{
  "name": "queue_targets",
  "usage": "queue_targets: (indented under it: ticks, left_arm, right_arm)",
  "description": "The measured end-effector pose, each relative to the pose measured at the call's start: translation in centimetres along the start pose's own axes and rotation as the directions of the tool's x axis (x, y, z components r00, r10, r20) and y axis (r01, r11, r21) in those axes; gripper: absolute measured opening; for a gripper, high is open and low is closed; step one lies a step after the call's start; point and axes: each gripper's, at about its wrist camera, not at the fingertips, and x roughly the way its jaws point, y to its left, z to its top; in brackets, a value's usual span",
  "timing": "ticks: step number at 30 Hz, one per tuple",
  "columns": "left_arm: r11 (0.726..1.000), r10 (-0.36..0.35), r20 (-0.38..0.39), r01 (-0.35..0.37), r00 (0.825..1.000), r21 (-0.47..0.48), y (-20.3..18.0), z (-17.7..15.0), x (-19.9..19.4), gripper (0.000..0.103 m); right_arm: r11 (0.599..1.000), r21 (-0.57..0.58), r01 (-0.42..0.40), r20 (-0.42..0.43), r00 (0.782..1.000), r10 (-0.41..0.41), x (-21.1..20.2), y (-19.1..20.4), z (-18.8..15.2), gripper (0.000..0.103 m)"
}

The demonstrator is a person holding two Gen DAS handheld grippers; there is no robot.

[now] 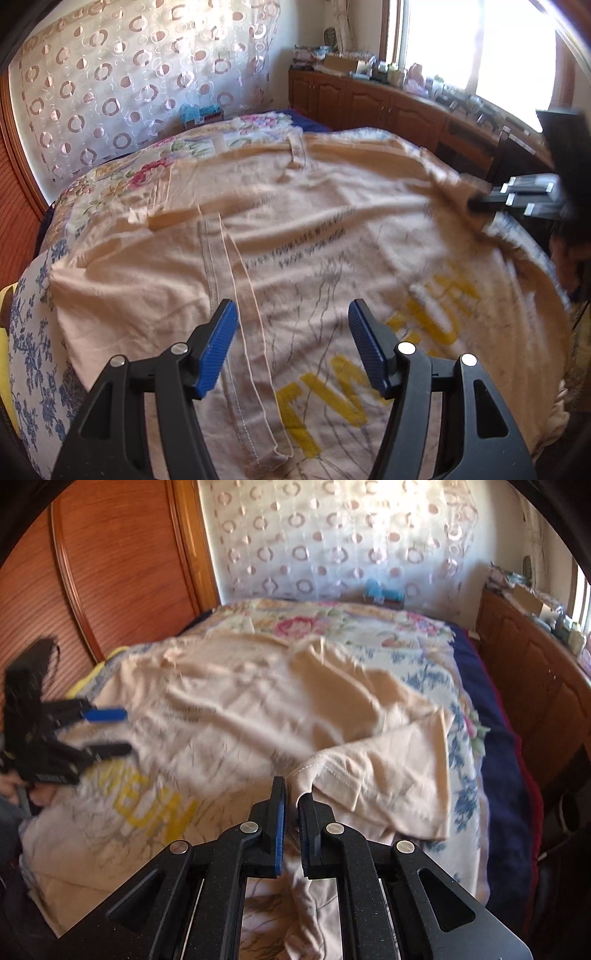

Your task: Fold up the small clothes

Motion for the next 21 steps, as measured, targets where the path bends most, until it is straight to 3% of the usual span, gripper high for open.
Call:
queue_targets:
  ticks: [1, 3, 12, 15, 21]
  left_arm:
    - [1.000, -0.010, 0.015, 0.010, 1.000, -0.002, 0.1, 0.5, -0.5, 0.063]
    - [1.000, -0.021, 0.043, 0.021, 0.999, 0.000, 0.2, 1.3, -1.1, 0.063]
    - [0.998, -0.066, 0.120, 0.064, 0.991, 0.017, 0.7, 2.8, -1.5, 0.063]
    - [0.997, -0.074, 0.106, 0.073, 0.992, 0.006, 1.1, 2.6, -0.7, 0.063]
    - [0.998, -0.055, 0.122, 0.057, 0.991, -0.013, 2.0, 2.1, -0.9, 0.063]
  right_arm:
    - [1.000, 0.008, 0.010, -0.009, 1.000, -0.010, 0.2, 0.0, -0.2, 0.031]
    - [0.999, 0.034, 0.016, -0.013, 1.000, -0.015, -0.1, -0.4, -0.5, 0.044]
    - [0.977, 0.173, 0.127, 0.051, 0.989, -0.137, -4.0, -4.3, -1.1, 0.045]
    - [0.961, 0.204, 0.184, 0.016, 0.981, -0.191, -3.2, -6.1, -0.9, 0.045]
    - [0.941, 0.252, 0.228, -0.081, 0.974, -0.214, 0.1, -9.1, -1.4, 0.042]
